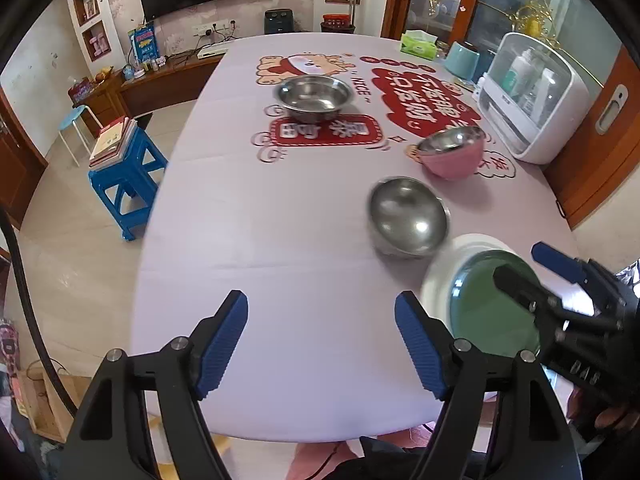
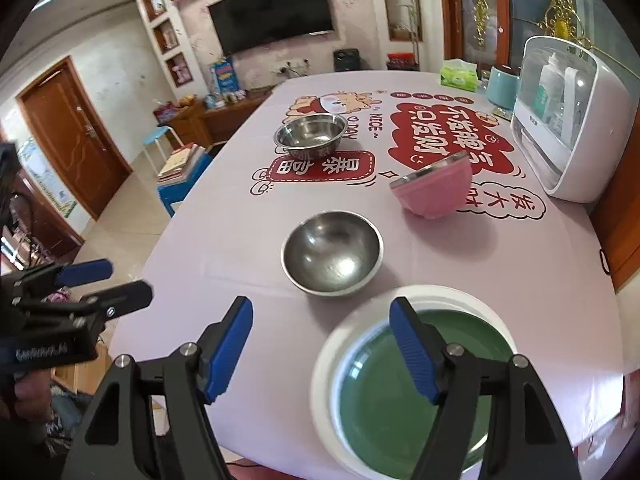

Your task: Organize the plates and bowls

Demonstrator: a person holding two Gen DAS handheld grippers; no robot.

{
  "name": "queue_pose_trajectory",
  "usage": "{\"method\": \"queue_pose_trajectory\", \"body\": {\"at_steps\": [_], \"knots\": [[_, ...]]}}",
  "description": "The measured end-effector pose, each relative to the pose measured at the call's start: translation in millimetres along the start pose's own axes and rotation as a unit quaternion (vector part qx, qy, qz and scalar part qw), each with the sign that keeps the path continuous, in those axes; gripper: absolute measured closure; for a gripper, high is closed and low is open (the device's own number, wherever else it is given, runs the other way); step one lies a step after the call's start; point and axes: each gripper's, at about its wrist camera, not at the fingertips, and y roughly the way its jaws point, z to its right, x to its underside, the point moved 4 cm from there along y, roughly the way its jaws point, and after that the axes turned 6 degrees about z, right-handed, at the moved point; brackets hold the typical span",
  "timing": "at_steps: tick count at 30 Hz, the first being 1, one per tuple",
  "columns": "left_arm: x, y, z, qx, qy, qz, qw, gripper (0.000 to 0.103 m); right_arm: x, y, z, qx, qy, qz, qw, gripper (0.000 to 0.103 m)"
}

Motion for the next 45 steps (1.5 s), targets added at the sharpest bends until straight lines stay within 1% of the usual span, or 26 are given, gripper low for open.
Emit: {"method": "queue_pose_trajectory", "body": {"at_steps": [3, 7, 10, 13, 15, 17, 19, 22, 24, 27, 31, 34, 39, 45], "knots": [[-10, -2, -28, -0.003, 0.001, -0.006, 1.0000, 0.027, -17, 9, -18, 0.011, 0.014, -0.010, 1.000, 0.032], [-29, -4, -60, -0.011, 0.002, -0.010, 0.9999, 0.027, -40, 21, -33, 0.037, 0.008, -0.032, 0.999, 0.031], [-51, -7, -80, -0.017, -0.003, -0.005, 0.9998, 0.027, -58, 28, -42, 0.057, -0.002, -0.049, 0.997, 0.031], [-75, -8, -94, -0.020, -0.016, -0.002, 0.9997, 0.027, -75, 33, -47, 0.068, -0.005, -0.066, 0.995, 0.031], [-91, -8, -102, -0.018, -0.025, -0.003, 0.9995, 0.027, -84, 37, -48, 0.073, -0.007, -0.071, 0.995, 0.031], [-104, -7, -107, -0.009, -0.031, 0.000, 0.9995, 0.027, -96, 42, -48, 0.081, -0.007, -0.077, 0.994, 0.031], [-120, -3, -115, -0.011, -0.040, 0.002, 0.9991, 0.027, -108, 48, -46, 0.084, -0.001, -0.084, 0.993, 0.031], [-141, 3, -122, -0.011, -0.053, 0.002, 0.9986, 0.027, -125, 59, -38, 0.082, 0.016, -0.093, 0.992, 0.031], [-152, 7, -124, -0.011, -0.058, 0.003, 0.9982, 0.027, -138, 68, -31, 0.081, 0.039, -0.098, 0.991, 0.031], [-171, 19, -127, -0.014, -0.063, -0.007, 0.9979, 0.027, -156, 83, -17, 0.068, 0.090, -0.104, 0.988, 0.031], [-191, 41, -130, -0.003, -0.082, -0.029, 0.9962, 0.027, -176, 104, -3, 0.056, 0.139, -0.111, 0.982, 0.031], [-204, 63, -127, 0.014, -0.090, -0.047, 0.9947, 0.027, -188, 120, 8, 0.061, 0.154, -0.110, 0.980, 0.031], [-222, 99, -122, 0.016, -0.096, -0.066, 0.9930, 0.027, -200, 148, 28, 0.064, 0.174, -0.122, 0.975, 0.031], [-240, 147, -112, 0.025, -0.103, -0.087, 0.9905, 0.027, -204, 188, 48, 0.070, 0.178, -0.151, 0.970, 0.031]]}}
